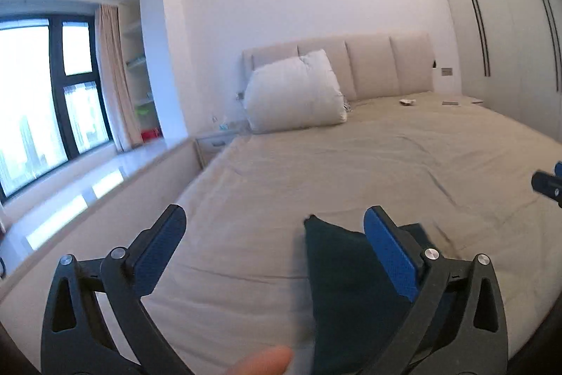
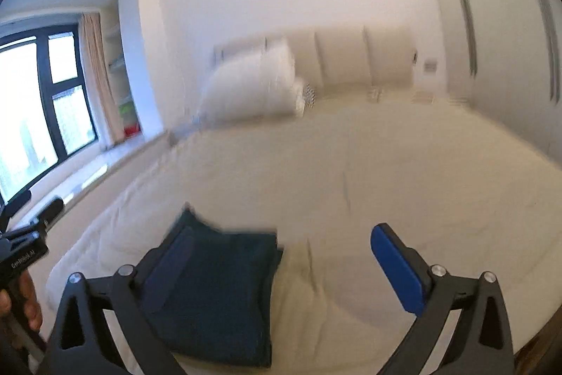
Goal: Fold small clothes
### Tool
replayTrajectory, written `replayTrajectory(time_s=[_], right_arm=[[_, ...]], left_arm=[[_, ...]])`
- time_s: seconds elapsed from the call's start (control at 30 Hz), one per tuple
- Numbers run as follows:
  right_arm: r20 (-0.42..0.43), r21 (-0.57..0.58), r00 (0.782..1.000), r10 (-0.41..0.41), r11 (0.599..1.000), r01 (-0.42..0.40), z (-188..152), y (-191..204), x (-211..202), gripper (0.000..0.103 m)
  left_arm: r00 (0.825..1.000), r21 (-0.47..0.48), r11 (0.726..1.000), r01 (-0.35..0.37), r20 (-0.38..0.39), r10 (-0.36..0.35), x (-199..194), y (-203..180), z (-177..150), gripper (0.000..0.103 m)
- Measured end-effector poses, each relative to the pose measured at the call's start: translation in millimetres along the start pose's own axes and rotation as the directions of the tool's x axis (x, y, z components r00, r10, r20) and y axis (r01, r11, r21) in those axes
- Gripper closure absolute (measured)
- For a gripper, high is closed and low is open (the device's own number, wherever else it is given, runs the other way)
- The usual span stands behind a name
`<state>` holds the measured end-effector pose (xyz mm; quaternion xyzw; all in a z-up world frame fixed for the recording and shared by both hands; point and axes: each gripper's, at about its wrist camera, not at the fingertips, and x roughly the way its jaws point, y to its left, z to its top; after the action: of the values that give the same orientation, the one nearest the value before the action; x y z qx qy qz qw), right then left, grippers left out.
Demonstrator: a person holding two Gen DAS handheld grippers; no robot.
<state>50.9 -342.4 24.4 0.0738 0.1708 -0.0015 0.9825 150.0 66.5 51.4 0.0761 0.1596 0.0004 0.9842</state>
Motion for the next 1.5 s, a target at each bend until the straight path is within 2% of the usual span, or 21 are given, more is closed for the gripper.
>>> replayTrajectory(time_s=[0.1, 0.17, 0.27, 0.37, 0.5, 0.67, 0.77, 0.9, 1.1, 1.5], right_arm=[[0.026, -0.049, 1.0, -0.01, 0.999, 0.011, 13, 11, -16, 0.0], [0.018, -0.05, 1.0, 0.005, 0.999, -0.004, 18, 15, -22, 0.0], [-0.094, -0.034, 0.995, 0.018, 0.999, -0.021, 20, 17, -18, 0.0], [-0.235, 0.006, 0.972, 0.005, 1.0, -0.003, 12, 17, -4, 0.0], [-0.314, 0.007, 0.949, -0.011, 1.0, 0.014, -5, 24, 6, 0.0], [-0.388, -0.029, 0.921, -0.033, 0.999, 0.023, -29, 34, 23, 0.0], [-0.43, -0.024, 0.902, -0.043, 0.999, 0.036, -42, 34, 33, 0.0], [-0.462, -0.011, 0.886, -0.04, 0.999, 0.04, -51, 33, 39, 0.0], [-0.485, -0.039, 0.873, -0.054, 0.998, 0.04, -60, 38, 44, 0.0], [-0.506, -0.038, 0.861, -0.047, 0.999, 0.033, -71, 41, 46, 0.0]], left_arm=[[0.998, -0.071, 0.997, 0.015, -0.059, -0.019, -6, 7, 5, 0.0], [0.993, -0.075, 0.997, 0.005, -0.121, -0.014, -4, 6, 5, 0.0], [0.976, -0.107, 0.993, 0.056, -0.202, -0.077, 1, 0, -1, 0.0], [0.958, -0.105, 0.99, 0.096, -0.26, -0.121, -2, -9, -15, 0.0], [0.923, -0.106, 0.985, 0.135, -0.349, -0.164, 12, -25, -37, 0.0], [0.867, -0.135, 0.983, 0.125, -0.467, -0.174, 48, -35, -70, 0.0], [0.853, -0.142, 0.984, 0.109, -0.496, -0.166, 65, -34, -80, 0.0], [0.849, -0.136, 0.987, 0.09, -0.507, -0.148, 73, -32, -90, 0.0], [0.844, -0.139, 0.986, 0.089, -0.516, -0.149, 77, -30, -96, 0.0], [0.849, -0.116, 0.99, 0.083, -0.512, -0.131, 77, -33, -96, 0.0]])
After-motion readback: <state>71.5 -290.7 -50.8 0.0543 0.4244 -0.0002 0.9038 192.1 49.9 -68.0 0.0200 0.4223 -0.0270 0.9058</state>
